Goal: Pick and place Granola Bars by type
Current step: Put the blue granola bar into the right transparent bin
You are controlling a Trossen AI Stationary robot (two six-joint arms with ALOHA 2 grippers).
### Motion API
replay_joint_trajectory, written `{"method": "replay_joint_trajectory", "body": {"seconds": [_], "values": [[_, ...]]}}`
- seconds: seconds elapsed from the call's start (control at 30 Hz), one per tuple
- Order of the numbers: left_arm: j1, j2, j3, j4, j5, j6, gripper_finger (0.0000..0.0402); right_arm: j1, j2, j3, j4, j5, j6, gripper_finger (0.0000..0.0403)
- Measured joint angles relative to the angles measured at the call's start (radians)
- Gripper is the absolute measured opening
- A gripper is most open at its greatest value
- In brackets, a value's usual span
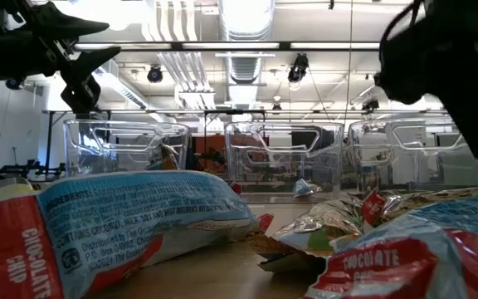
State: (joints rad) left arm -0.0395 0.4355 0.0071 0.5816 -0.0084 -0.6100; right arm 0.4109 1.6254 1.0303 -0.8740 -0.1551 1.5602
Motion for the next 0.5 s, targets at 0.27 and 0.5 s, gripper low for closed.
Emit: {"method": "replay_joint_trajectory", "body": {"seconds": [0.27,0.5], "values": [[0.000,0.000,0.000,0.000,0.000,0.000,0.0142,0.004,0.075,0.017,0.025,0.156,-0.087,0.0201],[-0.001,0.000,0.000,0.000,0.000,0.000,0.0142,0.004,0.136,0.008,0.026,0.186,-0.130,0.0201]]}}
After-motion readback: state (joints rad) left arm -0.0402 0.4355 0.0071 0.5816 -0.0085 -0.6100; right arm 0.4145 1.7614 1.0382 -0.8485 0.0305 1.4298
